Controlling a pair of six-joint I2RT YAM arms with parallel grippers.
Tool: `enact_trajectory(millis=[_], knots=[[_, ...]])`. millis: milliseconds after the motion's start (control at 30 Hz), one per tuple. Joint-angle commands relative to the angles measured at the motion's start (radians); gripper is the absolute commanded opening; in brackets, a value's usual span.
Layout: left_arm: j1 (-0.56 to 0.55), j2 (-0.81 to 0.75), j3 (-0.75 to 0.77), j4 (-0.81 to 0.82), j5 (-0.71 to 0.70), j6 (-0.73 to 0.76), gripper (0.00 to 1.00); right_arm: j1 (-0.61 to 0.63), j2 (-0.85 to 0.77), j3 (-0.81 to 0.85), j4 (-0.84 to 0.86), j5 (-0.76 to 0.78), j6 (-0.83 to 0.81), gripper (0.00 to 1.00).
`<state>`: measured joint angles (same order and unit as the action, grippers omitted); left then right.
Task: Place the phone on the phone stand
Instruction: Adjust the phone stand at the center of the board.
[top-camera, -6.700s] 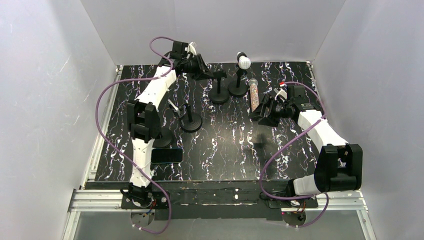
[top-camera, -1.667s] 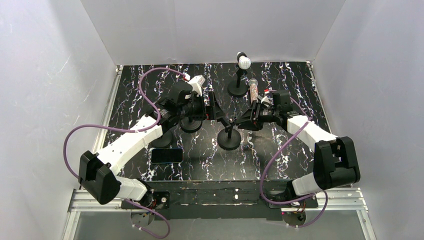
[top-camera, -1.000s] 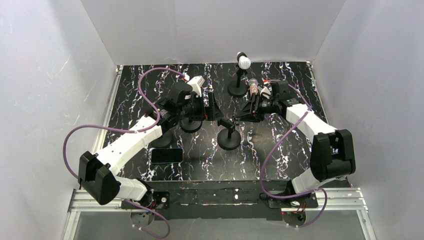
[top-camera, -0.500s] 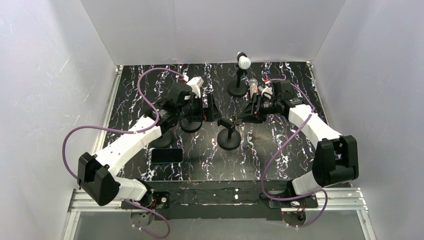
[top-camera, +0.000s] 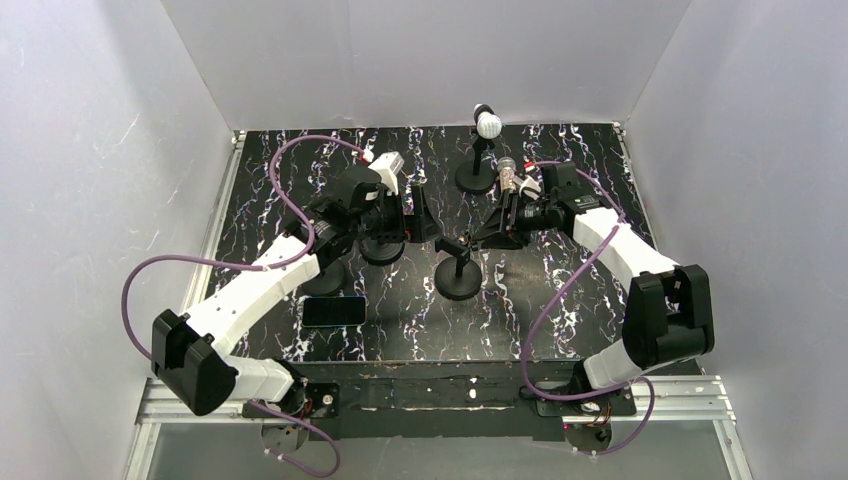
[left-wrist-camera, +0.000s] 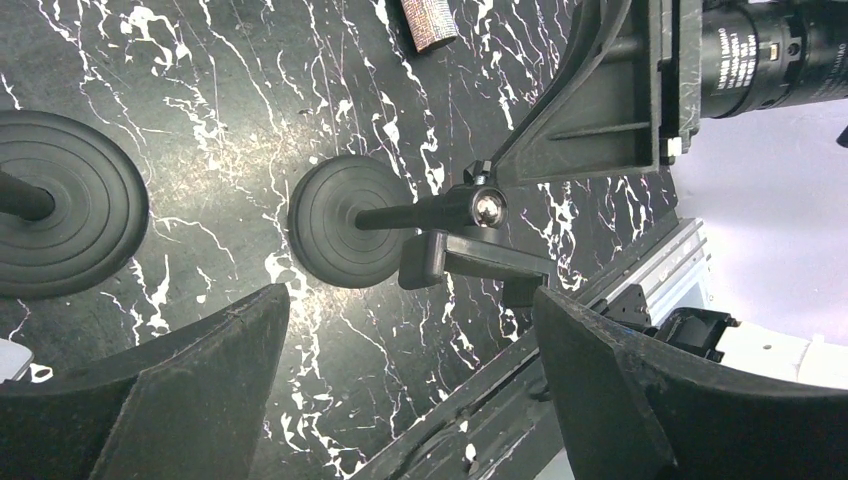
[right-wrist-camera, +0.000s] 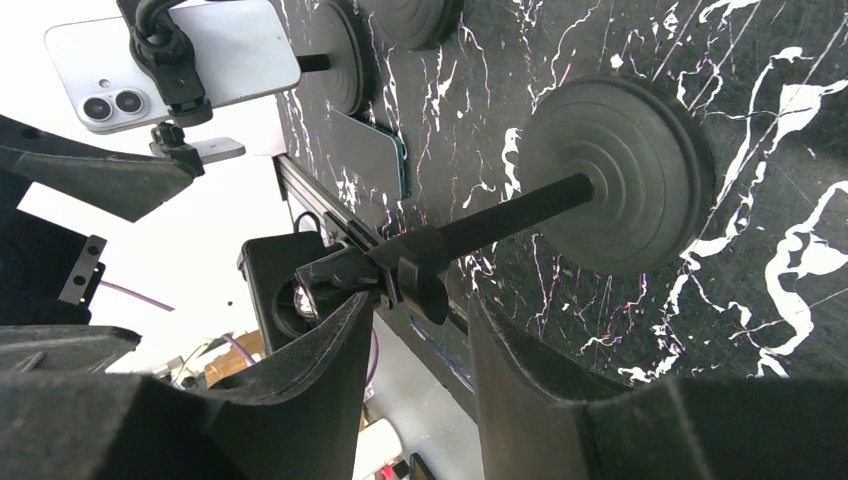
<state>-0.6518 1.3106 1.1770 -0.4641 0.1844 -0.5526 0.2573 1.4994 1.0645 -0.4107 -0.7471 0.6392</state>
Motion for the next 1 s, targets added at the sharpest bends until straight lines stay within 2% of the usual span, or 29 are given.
enact_trajectory(millis=[0,400,533,667,733,833,967], knots=[[0.000,-0.056,-0.011,0.002,-0.032,0.013,0.92,0.016,0.021,0.052,0.026,-0.027,0.006,0.47],[0.000,-0.057,-0.034,-0.001,-0.053,0.019,0.92,0.034,0.101,0.100,0.036,-0.034,0.008,0.47],[0.000,-0.107,-0.029,0.004,-0.068,0.056,0.94,0.034,0.081,0.109,0.007,-0.018,-0.021,0.47],[0.000,-0.200,-0.010,0.009,-0.051,0.112,0.97,0.028,-0.009,0.173,-0.099,0.109,-0.094,0.51],[0.000,-0.264,-0.014,0.001,-0.053,0.120,0.98,0.028,-0.108,0.197,-0.158,0.193,-0.151,0.58],[0.001,-0.316,-0.022,-0.016,-0.080,0.123,0.98,0.035,-0.201,0.191,-0.177,0.217,-0.187,0.61],[0.002,-0.379,0.007,-0.044,-0.120,0.157,0.98,0.128,-0.293,0.219,-0.224,0.282,-0.238,0.66]])
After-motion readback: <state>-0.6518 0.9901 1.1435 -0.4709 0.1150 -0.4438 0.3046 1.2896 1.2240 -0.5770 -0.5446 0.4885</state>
